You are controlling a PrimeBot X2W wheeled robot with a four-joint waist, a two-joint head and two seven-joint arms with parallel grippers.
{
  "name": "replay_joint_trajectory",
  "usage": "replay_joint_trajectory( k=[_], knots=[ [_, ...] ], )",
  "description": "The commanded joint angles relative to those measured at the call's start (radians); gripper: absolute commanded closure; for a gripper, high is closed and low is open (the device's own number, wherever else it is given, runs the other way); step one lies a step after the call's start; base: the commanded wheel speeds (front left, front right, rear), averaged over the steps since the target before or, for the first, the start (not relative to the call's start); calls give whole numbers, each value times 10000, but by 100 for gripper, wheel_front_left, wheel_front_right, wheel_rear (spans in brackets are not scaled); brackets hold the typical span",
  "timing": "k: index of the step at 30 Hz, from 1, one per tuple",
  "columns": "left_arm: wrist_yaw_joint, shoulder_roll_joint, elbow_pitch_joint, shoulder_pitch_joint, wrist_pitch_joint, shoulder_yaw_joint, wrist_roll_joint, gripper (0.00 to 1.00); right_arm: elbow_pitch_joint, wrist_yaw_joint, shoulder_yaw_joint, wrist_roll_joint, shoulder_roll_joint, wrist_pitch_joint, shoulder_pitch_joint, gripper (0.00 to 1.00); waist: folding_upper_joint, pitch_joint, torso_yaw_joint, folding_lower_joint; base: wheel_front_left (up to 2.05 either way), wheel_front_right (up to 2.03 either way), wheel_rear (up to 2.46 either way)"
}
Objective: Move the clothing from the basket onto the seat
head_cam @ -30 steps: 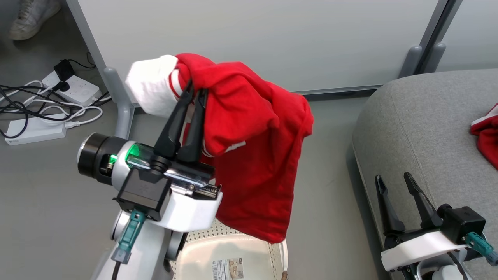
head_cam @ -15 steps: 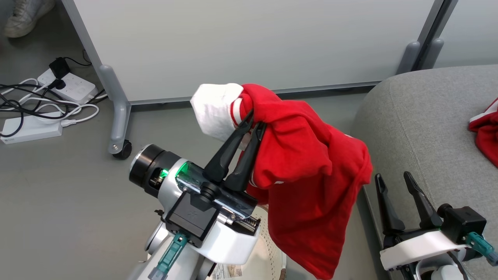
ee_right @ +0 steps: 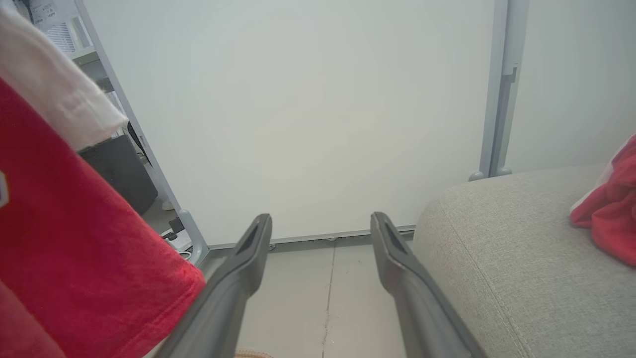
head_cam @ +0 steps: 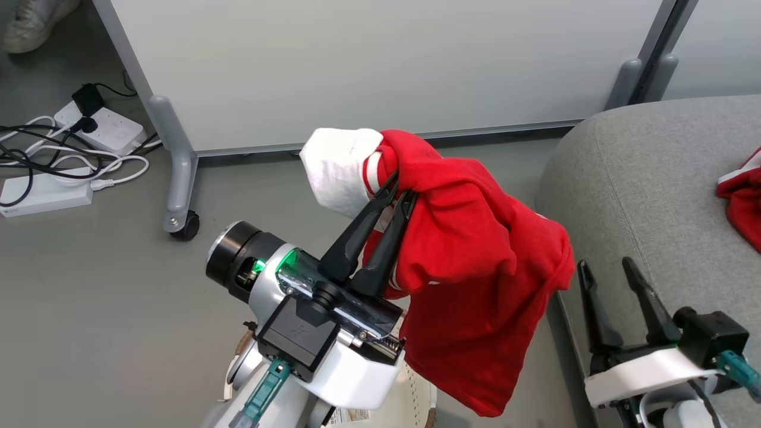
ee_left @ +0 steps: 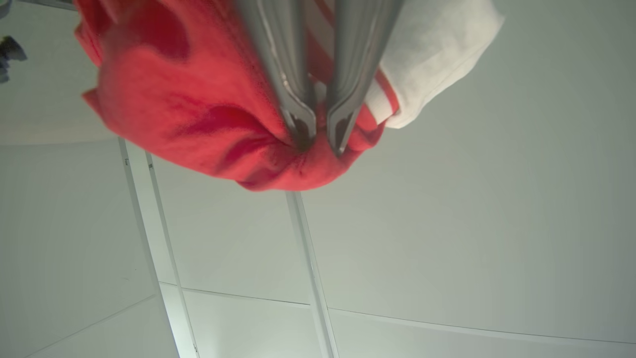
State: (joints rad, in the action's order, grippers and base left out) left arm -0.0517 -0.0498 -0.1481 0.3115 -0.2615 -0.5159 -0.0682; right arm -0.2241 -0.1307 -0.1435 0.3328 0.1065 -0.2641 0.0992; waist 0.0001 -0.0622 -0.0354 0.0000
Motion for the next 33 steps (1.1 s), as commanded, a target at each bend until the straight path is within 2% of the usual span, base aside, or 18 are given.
replay_joint_trajectory(
  k=[1,4,9,14,15,22,25,33],
  knots=[
    [-40,-16,-28,94,-37,92,-42,100,94,-2,88,-73,120,2,194,0,-1,-16,-21,0,0,0,0],
    [-42,-15,-2,101,-37,166,-45,100,202,-2,57,-100,236,2,201,0,-1,-46,-65,0,0,0,0],
    [29,-16,56,138,-37,332,52,100,833,-2,-819,151,833,2,148,0,-1,-144,-169,0,0,0,0],
    [102,-16,111,184,-37,509,197,100,1836,-2,-1959,477,1852,1,70,0,-1,-267,-326,0,0,0,0],
    [102,-16,111,184,-37,509,197,100,1836,-2,-1959,477,1852,1,70,0,-1,-267,-326,0,0,0,0],
    [248,-20,196,220,-37,578,269,100,3034,-2,-3784,1351,3567,1,-31,0,-1,-374,-437,0,0,0,0],
    [277,-17,204,214,-37,571,302,100,3371,-2,-4278,1749,4071,1,22,0,-1,-409,-472,0,0,0,0],
    [351,-17,131,239,-37,405,178,100,3524,-2,-4505,2008,3949,3,452,0,-1,-431,-528,0,0,0,0]
  ],
)
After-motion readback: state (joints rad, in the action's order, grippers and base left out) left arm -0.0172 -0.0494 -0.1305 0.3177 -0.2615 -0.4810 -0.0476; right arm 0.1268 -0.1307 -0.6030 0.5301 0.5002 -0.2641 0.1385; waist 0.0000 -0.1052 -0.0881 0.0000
